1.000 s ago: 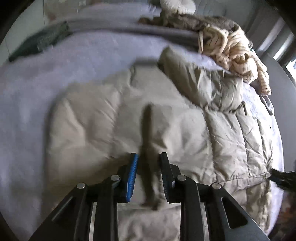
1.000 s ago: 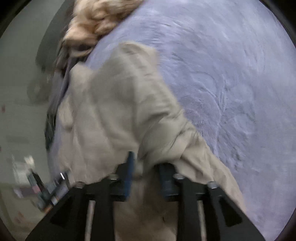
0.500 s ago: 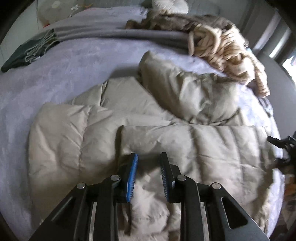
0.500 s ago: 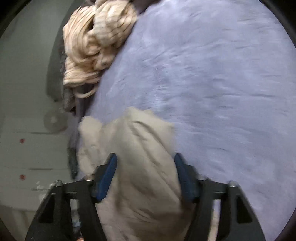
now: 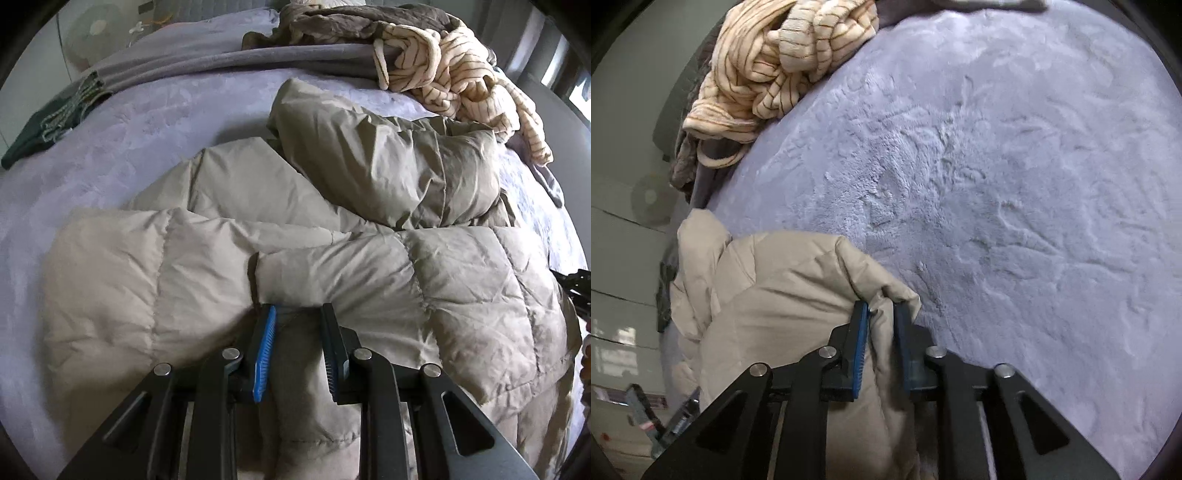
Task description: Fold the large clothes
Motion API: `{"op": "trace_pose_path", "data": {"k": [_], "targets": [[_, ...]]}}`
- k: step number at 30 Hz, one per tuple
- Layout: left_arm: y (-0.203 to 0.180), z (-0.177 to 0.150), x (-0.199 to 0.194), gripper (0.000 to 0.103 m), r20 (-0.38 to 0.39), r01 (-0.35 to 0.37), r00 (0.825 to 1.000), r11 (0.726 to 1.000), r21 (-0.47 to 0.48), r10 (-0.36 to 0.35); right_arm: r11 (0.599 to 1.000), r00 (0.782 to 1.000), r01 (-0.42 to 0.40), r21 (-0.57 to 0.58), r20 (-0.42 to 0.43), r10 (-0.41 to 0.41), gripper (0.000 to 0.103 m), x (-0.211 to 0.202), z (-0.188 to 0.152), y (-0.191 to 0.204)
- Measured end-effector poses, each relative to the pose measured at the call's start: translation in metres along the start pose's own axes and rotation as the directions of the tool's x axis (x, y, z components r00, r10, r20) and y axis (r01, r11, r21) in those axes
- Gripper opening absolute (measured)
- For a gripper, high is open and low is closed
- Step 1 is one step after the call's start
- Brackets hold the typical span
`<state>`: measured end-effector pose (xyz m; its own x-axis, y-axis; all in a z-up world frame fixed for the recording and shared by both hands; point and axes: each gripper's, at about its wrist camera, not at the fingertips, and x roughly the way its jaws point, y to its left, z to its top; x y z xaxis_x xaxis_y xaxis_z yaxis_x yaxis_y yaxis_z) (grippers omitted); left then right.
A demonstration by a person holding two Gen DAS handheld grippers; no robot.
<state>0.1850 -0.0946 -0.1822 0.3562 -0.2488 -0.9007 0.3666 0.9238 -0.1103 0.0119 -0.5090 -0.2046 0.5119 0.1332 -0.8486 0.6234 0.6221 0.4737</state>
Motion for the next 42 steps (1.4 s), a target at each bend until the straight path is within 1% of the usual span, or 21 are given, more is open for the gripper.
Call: {"op": "trace_pose_path", "data": {"k": [1,3,6,8,9,10,15,20,27,31,32,33,34,35,36,37,39,42], "targets": [[0.001,-0.001,-0.006,0.026,0.001,-0.007,1.0,1.0,0.001,0.007,0.999,1.0,0.029,-0.026,0.008,-0.028,0.025,-0.008,-0.003,0.004],[0.006,-0.004,-0.02,0.026,0.011,-0.005,1.0,1.0,-0.005,0.005,0.996,0.997,0.065,-0.066,0.034,-0.063,0.025,-0.026,-0.012,0.008],[0.015,-0.013,-0.039,0.026,0.015,0.0,1.0,1.0,-0.021,0.0,0.988,0.994,0.1,-0.116,0.062,-0.094,0.026,-0.051,-0.031,0.011],[0.019,-0.022,-0.048,0.026,-0.001,-0.005,1.0,0.999,-0.034,0.005,0.983,0.991,0.123,-0.133,0.074,-0.114,0.029,-0.063,-0.043,0.015],[0.02,-0.025,-0.051,0.026,-0.009,-0.007,1.0,0.999,-0.039,0.007,0.981,0.989,0.134,-0.138,0.074,-0.124,0.034,-0.069,-0.052,0.014],[0.021,-0.031,-0.054,0.026,-0.023,-0.008,1.0,0.999,-0.046,0.007,0.981,0.989,0.137,-0.139,0.069,-0.128,0.036,-0.073,-0.057,0.013],[0.019,-0.05,-0.067,0.026,-0.073,-0.016,0.997,0.998,-0.063,0.012,0.984,0.991,0.13,-0.124,0.029,-0.127,0.037,-0.09,-0.086,0.011],[0.013,-0.067,-0.085,0.026,-0.1,-0.026,0.995,0.997,-0.067,0.019,0.983,0.991,0.128,-0.13,-0.015,-0.131,0.037,-0.102,-0.107,0.017],[0.01,-0.082,-0.101,0.027,-0.137,-0.037,0.99,0.997,-0.063,0.028,0.985,0.991,0.117,-0.13,-0.056,-0.125,0.037,-0.114,-0.126,0.026],[0.009,-0.087,-0.109,0.027,-0.144,-0.043,0.989,0.997,-0.057,0.035,0.983,0.989,0.12,-0.138,-0.068,-0.13,0.037,-0.119,-0.132,0.031],[0.01,-0.088,-0.111,0.043,-0.146,-0.043,0.989,0.997,-0.062,0.034,0.983,0.989,0.119,-0.142,-0.072,-0.13,0.037,-0.121,-0.134,0.033],[0.01,-0.089,-0.114,0.093,-0.148,-0.044,0.988,0.997,-0.068,0.034,0.982,0.989,0.119,-0.146,-0.075,-0.131,0.037,-0.123,-0.136,0.034],[0.012,-0.089,-0.118,0.103,-0.142,-0.055,0.989,0.996,-0.077,0.043,0.982,0.988,0.119,-0.148,-0.076,-0.131,0.037,-0.124,-0.137,0.035],[0.013,-0.09,-0.126,0.102,-0.113,-0.069,0.992,0.994,-0.089,0.059,0.982,0.988,0.117,-0.15,-0.08,-0.13,0.037,-0.126,-0.138,0.036],[0.013,-0.09,-0.131,0.102,-0.109,-0.072,0.992,0.994,-0.085,0.062,0.982,0.988,0.115,-0.151,-0.083,-0.129,0.037,-0.128,-0.139,0.037],[0.013,-0.09,-0.133,0.102,-0.114,-0.075,0.991,0.994,-0.081,0.066,0.982,0.988,0.113,-0.154,-0.086,-0.128,0.037,-0.13,-0.14,0.039],[0.015,-0.092,-0.138,0.102,-0.118,-0.107,0.988,0.991,-0.086,0.097,0.982,0.988,0.111,-0.156,-0.093,-0.126,0.037,-0.132,-0.142,0.04],[0.017,-0.095,-0.144,0.102,-0.134,-0.12,0.985,0.988,-0.098,0.107,0.982,0.986,0.106,-0.156,-0.109,-0.123,0.037,-0.135,-0.146,0.043]]}}
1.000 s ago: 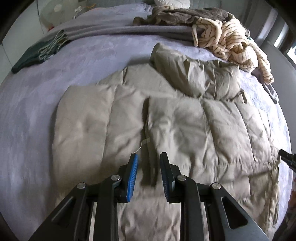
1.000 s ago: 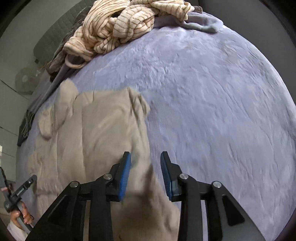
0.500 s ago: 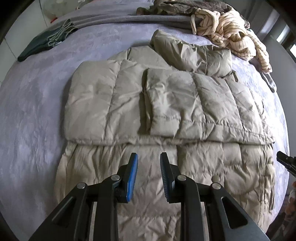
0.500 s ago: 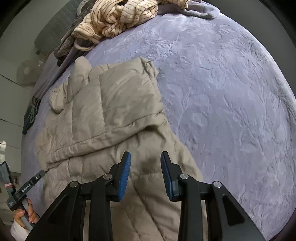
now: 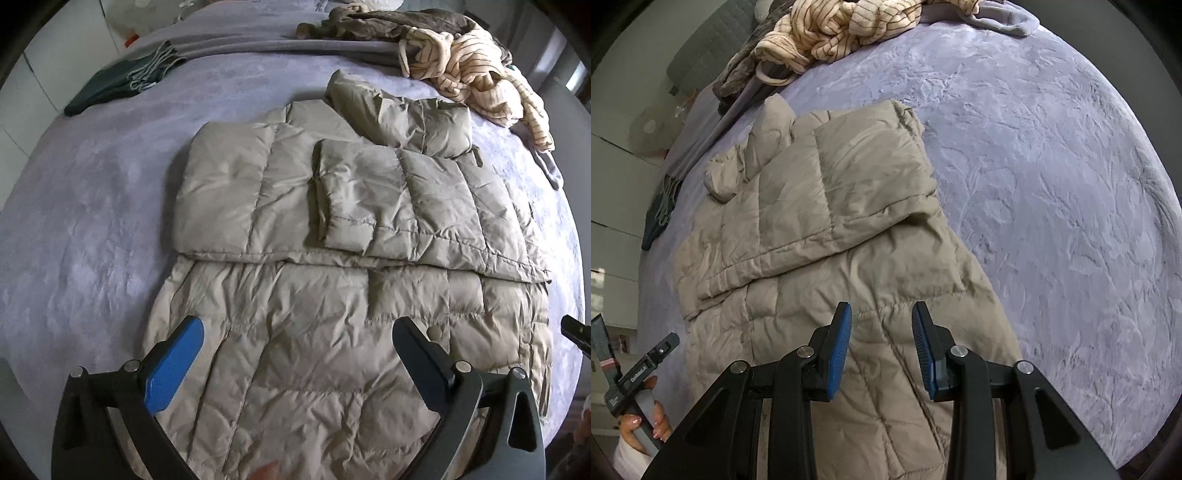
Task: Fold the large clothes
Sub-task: 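Open both tools and lift them away from the folded coat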
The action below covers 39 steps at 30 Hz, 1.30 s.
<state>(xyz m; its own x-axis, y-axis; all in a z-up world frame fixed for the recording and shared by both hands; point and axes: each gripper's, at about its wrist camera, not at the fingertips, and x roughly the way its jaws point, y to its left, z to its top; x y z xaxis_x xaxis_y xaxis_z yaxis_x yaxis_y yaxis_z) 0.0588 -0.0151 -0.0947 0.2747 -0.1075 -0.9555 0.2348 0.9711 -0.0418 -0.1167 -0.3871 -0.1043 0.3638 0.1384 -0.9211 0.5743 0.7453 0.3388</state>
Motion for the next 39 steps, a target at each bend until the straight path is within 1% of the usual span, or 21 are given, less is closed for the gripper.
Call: {"op": "trace_pose_path", "data": {"k": [1,2,4,7,8,9,11,12,15,20,24,30,31,33,35,39], "targets": [[0.001,-0.001,-0.001,0.102,-0.008,0.0,1.0,1.0,-0.007,0.0,1.0,1.0,-0.003,-0.005,-0.005,0.003,0.044,-0.001,-0.002,0.002],[0.002,-0.002,0.0,0.102,-0.024,0.008,1.0,1.0,-0.014,-0.008,1.0,1.0,-0.006,-0.015,-0.007,0.006,0.048,-0.004,-0.005,0.004],[0.002,-0.008,-0.003,0.102,-0.051,0.037,0.998,0.999,-0.029,-0.039,0.999,1.0,-0.015,-0.031,-0.005,0.015,0.061,-0.008,-0.009,0.008],[-0.002,-0.018,-0.01,0.102,-0.05,0.022,0.998,0.999,-0.037,-0.024,0.998,0.999,-0.034,-0.049,-0.016,0.033,0.066,-0.013,-0.017,0.012],[-0.003,-0.019,-0.011,0.102,-0.052,0.019,0.998,0.999,-0.04,-0.022,0.998,0.999,-0.04,-0.05,-0.021,0.039,0.073,-0.013,-0.02,0.013],[-0.003,-0.024,-0.014,0.102,-0.055,0.021,0.998,0.999,-0.047,-0.023,0.998,0.998,-0.05,-0.048,-0.03,0.049,0.087,-0.013,-0.023,0.013],[-0.004,-0.029,-0.017,0.102,-0.059,0.022,0.998,0.998,-0.057,-0.025,0.996,0.997,-0.074,-0.041,-0.036,0.073,0.087,-0.014,-0.028,0.012],[-0.004,-0.032,-0.02,0.102,-0.059,0.021,0.998,0.998,-0.06,-0.025,0.996,0.995,-0.086,-0.039,-0.051,0.084,0.087,-0.012,-0.031,0.012],[-0.006,-0.042,-0.027,0.102,-0.057,0.016,0.998,0.998,-0.057,-0.02,0.994,0.992,-0.1,-0.039,-0.081,0.097,0.087,-0.008,-0.039,0.014],[-0.004,-0.058,-0.032,0.102,-0.074,0.028,0.997,0.998,-0.063,-0.032,0.993,0.988,-0.109,-0.036,-0.11,0.104,0.087,-0.008,-0.053,0.018],[0.001,-0.067,-0.033,0.102,-0.081,0.038,0.996,0.998,-0.057,-0.043,0.994,0.988,-0.099,-0.037,-0.124,0.093,0.087,-0.007,-0.065,0.022],[0.019,-0.085,-0.03,0.102,-0.089,0.064,0.994,0.997,-0.039,-0.067,0.996,0.989,-0.089,0.027,-0.116,0.091,0.087,-0.009,-0.092,0.026],[0.023,-0.089,-0.029,0.102,-0.09,0.07,0.993,0.997,-0.038,-0.073,0.995,0.989,-0.089,0.037,-0.116,0.093,0.09,-0.009,-0.097,0.027],[0.031,-0.096,-0.028,0.102,-0.099,0.076,0.992,0.997,-0.032,-0.078,0.995,0.988,-0.089,0.054,-0.119,0.095,0.103,-0.008,-0.11,0.03],[0.038,-0.106,-0.028,0.102,-0.104,0.072,0.992,0.997,-0.009,-0.072,0.994,0.99,-0.086,0.074,-0.103,0.093,0.103,-0.009,-0.124,0.034],[0.055,-0.122,-0.028,0.102,-0.11,0.084,0.99,0.996,0.007,-0.083,0.99,0.989,-0.076,0.118,-0.114,0.09,0.103,-0.006,-0.15,0.04]]}}
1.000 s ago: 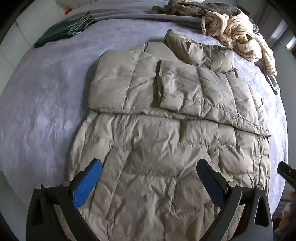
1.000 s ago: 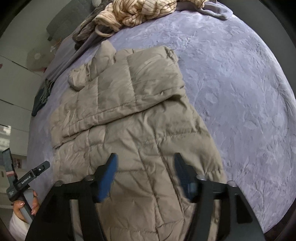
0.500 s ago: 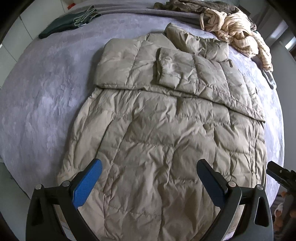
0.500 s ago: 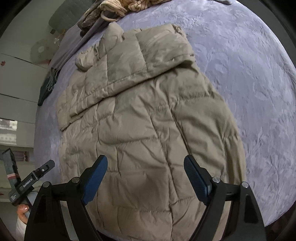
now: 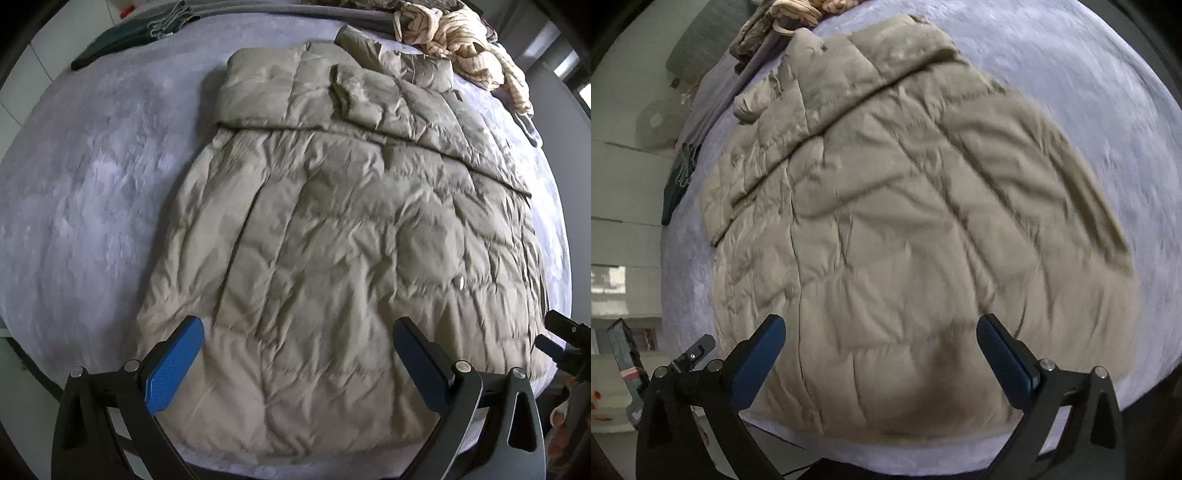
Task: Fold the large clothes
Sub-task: 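Open both tools and lift them away from the folded coat, then grasp the hem of the beige coat with both tools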
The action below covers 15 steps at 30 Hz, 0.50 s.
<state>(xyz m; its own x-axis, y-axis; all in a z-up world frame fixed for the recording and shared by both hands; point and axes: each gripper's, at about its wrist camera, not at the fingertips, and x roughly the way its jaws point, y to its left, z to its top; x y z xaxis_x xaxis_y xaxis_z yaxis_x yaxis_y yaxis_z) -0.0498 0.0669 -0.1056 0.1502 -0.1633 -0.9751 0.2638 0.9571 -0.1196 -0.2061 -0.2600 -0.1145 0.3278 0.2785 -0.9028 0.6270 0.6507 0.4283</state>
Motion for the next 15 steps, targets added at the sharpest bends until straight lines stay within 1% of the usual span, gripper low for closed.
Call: {"op": "trace_pose_path", "data": {"k": [5,10,12,15], "targets": [[0.016,-0.019,0.0,0.102,-0.013,0.006,1.0,1.0,0.026,-0.006,0.996,0.999,-0.038,0.078,-0.011,0.039,0.103,0.0,-0.032,-0.002],[0.027,-0.035,-0.011,0.102,-0.005,0.017,1.0,1.0,0.022,-0.017,0.991,0.999,-0.039,0.128,-0.02,0.042,0.103,-0.003,-0.053,-0.005],[0.033,-0.042,-0.015,0.102,0.001,0.026,1.0,1.0,0.004,-0.026,0.988,0.998,-0.046,0.149,-0.025,0.051,0.103,-0.005,-0.057,-0.009],[0.042,-0.053,-0.014,0.102,-0.013,0.054,0.998,0.997,-0.053,-0.055,0.981,0.997,-0.073,0.181,-0.025,0.079,0.103,-0.011,-0.056,-0.017]]}}
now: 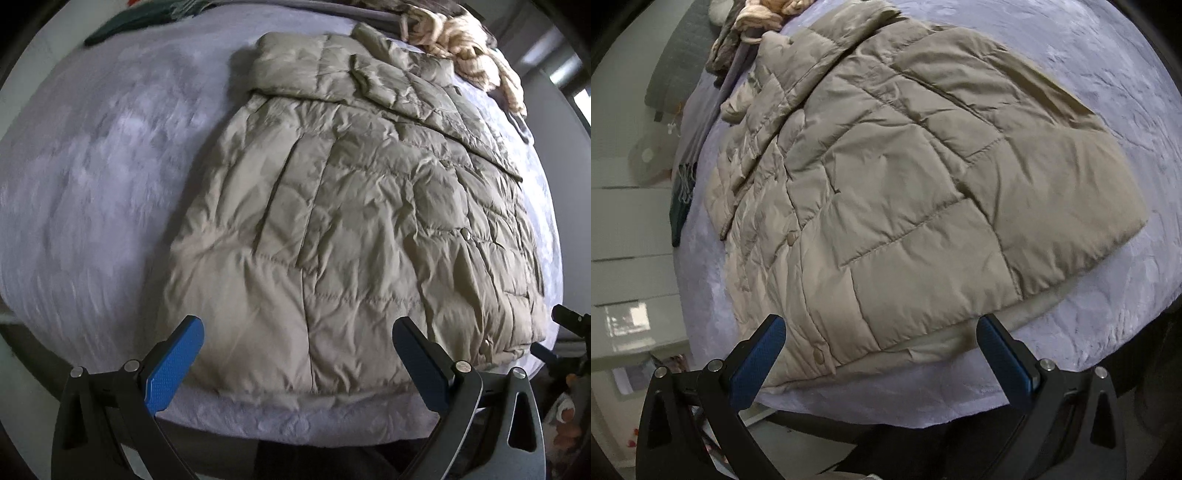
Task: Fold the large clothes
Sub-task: 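Grasp the hem of the beige coat with both tools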
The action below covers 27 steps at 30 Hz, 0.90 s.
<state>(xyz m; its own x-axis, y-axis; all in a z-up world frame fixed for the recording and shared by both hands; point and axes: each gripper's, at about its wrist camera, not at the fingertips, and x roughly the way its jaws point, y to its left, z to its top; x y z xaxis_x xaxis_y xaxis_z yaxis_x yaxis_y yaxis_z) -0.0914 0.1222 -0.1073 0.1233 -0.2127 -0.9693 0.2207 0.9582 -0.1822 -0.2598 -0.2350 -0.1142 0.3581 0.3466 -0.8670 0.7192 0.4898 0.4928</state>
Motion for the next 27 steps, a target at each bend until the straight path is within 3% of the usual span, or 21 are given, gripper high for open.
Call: {"op": "trace_pose_path", "data": {"k": [3,8,11,14,17,20,23,25,26,27], "targets": [[0.008,-0.011,0.004,0.102,-0.031,0.016,0.999,0.996,-0.083,-0.019,1.0,1.0,-0.013,0.011,-0.005,0.013,0.103,-0.007,0.004,-0.011],[0.013,-0.029,0.002,0.102,-0.03,0.141,0.989,0.975,-0.169,-0.148,0.997,0.999,-0.052,0.062,0.006,0.052,0.103,-0.022,0.008,-0.041],[0.02,-0.04,0.0,0.102,-0.025,0.275,0.958,0.941,-0.198,-0.286,0.988,0.995,-0.095,0.124,0.002,0.096,0.103,-0.025,0.009,-0.061],[0.028,-0.05,0.012,0.102,-0.067,0.332,0.932,0.912,-0.241,-0.357,0.967,0.988,-0.151,0.207,0.012,0.152,0.103,-0.024,0.008,-0.084],[0.036,-0.054,0.034,0.102,-0.089,0.347,0.915,0.879,-0.328,-0.394,0.941,0.98,-0.194,0.279,0.014,0.197,0.103,-0.015,0.007,-0.1],[0.042,-0.049,0.05,0.102,-0.054,0.362,0.907,0.838,-0.408,-0.418,0.927,0.978,-0.204,0.314,0.015,0.21,0.103,-0.004,0.008,-0.109],[0.042,-0.038,0.058,0.102,-0.014,0.365,0.91,0.818,-0.445,-0.414,0.909,0.971,-0.232,0.347,0.031,0.236,0.103,0.007,0.011,-0.114],[0.039,-0.031,0.059,0.101,-0.001,0.365,0.914,0.82,-0.441,-0.407,0.889,0.965,-0.258,0.378,0.057,0.256,0.103,0.012,0.014,-0.117],[0.037,-0.027,0.057,0.085,0.013,0.376,0.912,0.822,-0.427,-0.41,0.879,0.96,-0.277,0.388,0.071,0.271,0.103,0.012,0.014,-0.117],[0.033,-0.023,0.055,0.063,0.023,0.401,0.903,0.824,-0.401,-0.428,0.868,0.953,-0.301,0.396,0.087,0.291,0.102,0.013,0.016,-0.117]]}}
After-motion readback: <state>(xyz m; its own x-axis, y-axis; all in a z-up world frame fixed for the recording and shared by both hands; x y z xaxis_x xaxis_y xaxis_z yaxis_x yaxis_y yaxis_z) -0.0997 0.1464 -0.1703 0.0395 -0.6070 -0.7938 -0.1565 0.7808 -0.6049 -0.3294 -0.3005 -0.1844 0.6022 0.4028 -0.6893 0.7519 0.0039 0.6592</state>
